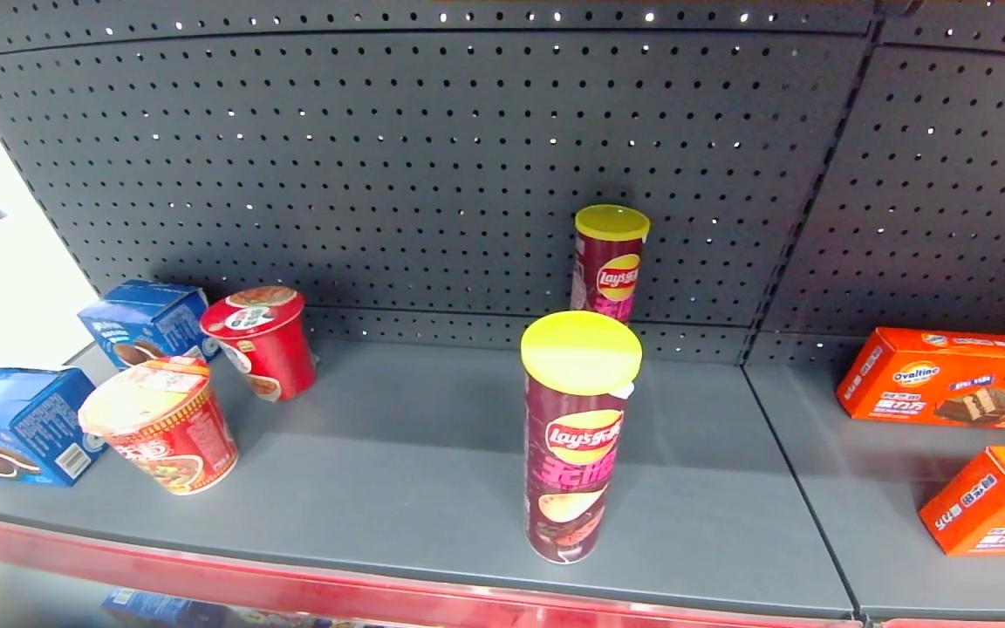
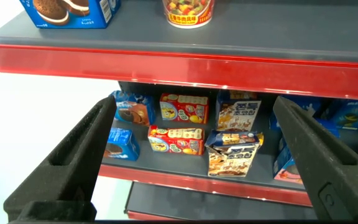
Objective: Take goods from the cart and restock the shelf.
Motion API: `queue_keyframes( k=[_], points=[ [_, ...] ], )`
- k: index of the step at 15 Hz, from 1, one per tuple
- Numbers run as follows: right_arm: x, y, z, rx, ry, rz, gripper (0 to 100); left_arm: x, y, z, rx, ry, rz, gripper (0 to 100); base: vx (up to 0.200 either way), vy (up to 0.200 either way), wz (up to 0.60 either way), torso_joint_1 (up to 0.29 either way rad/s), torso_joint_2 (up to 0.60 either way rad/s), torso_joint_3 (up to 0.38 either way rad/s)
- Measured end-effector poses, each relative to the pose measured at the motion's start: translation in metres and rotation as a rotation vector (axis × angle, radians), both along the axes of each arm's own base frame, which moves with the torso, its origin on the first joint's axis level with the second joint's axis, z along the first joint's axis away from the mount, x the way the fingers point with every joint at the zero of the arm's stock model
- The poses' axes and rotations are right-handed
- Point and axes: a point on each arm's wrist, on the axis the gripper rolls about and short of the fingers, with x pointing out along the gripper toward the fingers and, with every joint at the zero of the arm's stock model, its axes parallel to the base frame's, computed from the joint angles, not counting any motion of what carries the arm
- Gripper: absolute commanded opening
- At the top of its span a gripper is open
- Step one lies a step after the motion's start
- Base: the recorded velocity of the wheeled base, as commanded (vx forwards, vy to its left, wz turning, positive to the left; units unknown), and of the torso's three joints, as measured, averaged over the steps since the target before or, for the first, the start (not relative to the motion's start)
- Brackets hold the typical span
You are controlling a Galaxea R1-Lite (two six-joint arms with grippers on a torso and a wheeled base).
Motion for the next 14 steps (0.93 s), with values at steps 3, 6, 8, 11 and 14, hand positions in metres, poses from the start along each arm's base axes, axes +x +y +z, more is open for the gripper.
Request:
queue_keyframes(
  k=[3, 6, 8, 11, 14],
  points=[
    [0.0000, 0.0000, 0.0000, 0.000, 0.000, 0.000, 100, 0.0000, 0.0000, 0.0000, 0.000, 0.000, 0.000, 100, 0.000, 0.000, 0.00, 0.000, 0.00, 0.000],
    [0.0000, 0.0000, 0.0000, 0.000, 0.000, 0.000, 100, 0.0000, 0.0000, 0.0000, 0.005, 0.000, -0.002, 100, 0.000, 0.000, 0.00, 0.000, 0.00, 0.000],
    [0.0000, 0.0000, 0.0000, -0.001, 0.000, 0.000, 100, -0.0006, 0.0003, 0.0000, 0.027, -0.007, -0.049, 100, 0.000, 0.000, 0.00, 0.000, 0.00, 0.000],
    [0.0000, 0.0000, 0.0000, -0.001, 0.000, 0.000, 100, -0.0018, 0.0000, 0.0005, 0.110, -0.032, -0.179, 100, 0.000, 0.000, 0.00, 0.000, 0.00, 0.000],
    [0.0000, 0.0000, 0.0000, -0.002, 0.000, 0.000, 100, 0.0024, 0.0006, 0.0020, 0.122, 0.010, -0.266, 100, 0.000, 0.000, 0.00, 0.000, 0.00, 0.000]
  ],
)
